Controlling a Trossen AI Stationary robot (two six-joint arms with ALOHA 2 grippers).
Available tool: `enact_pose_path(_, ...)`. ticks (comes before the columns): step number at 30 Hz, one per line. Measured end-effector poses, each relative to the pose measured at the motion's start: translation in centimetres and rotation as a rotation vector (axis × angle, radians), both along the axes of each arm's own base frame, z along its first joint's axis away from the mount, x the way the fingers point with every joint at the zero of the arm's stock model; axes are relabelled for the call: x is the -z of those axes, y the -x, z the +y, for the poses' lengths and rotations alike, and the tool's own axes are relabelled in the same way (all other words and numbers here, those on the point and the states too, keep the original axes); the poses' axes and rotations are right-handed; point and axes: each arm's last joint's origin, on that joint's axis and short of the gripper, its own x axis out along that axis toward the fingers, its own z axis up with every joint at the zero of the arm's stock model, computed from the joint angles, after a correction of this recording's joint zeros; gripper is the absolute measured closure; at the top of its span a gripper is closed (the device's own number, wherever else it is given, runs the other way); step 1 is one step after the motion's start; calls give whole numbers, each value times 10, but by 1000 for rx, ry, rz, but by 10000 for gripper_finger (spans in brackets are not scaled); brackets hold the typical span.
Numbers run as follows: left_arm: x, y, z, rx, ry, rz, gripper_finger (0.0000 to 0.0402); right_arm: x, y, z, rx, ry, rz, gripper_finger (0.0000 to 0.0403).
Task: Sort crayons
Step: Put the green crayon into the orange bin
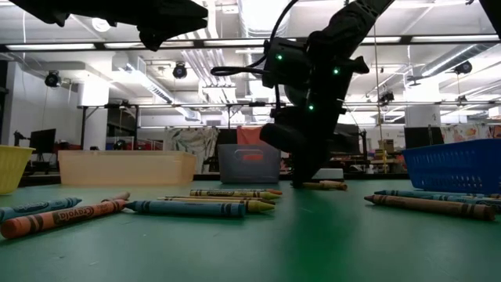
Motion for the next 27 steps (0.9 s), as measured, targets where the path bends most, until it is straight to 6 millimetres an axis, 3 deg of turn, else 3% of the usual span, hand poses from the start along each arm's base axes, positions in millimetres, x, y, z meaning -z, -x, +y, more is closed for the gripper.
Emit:
enact_pose_path(6, 3, -1, 0, 2, 7, 9, 271, -18, -5, 11, -71, 44, -96, 390)
enact_pose_path(14, 25, -6, -3, 63, 67, 88, 271, -85, -1, 40, -322, 164, -323, 390)
enact_pose_path(19, 32, -6, -7, 186, 83, 114, 271, -129, 6, 66, -483, 257, -589, 390)
enact_pose_path(22, 35, -6, -8, 237, 89, 93, 271, -142, 12, 77, -578, 289, -788, 391)
enact_pose_path(27, 33, -12, -12, 314, 112, -67, 271, -146, 17, 80, -703, 341, -1139, 391)
